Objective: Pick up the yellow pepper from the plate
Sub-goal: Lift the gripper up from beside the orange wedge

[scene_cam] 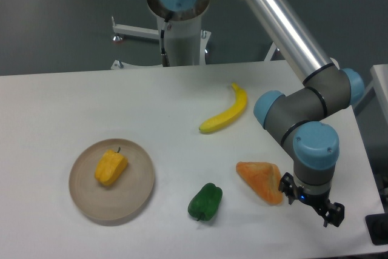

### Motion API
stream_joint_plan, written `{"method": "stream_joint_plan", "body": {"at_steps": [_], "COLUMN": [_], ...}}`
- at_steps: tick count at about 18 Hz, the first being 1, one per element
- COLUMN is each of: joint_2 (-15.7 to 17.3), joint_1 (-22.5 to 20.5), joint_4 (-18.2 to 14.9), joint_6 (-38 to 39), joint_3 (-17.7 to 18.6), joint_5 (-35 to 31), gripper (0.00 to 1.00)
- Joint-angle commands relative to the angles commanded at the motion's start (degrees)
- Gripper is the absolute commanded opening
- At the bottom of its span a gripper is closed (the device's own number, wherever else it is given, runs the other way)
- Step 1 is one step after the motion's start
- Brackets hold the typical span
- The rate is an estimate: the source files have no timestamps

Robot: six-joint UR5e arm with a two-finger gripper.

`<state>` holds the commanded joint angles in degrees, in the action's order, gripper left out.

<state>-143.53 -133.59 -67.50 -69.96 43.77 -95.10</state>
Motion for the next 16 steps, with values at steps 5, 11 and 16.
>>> {"method": "stream_joint_plan", "body": {"at_steps": [5, 11, 16], "joint_2": [0.26, 2.28, 9.65], "joint_1": [0.61, 1.75, 2.20], "joint_4": [0.00, -1.92, -8.07], "joint_6": [0.09, 0.44, 0.79], "joint_3": [0.53, 1.23, 7.28], "joint_5": [-0.17, 0.44, 0.44], "gripper": [1.00, 1.00, 1.00]}}
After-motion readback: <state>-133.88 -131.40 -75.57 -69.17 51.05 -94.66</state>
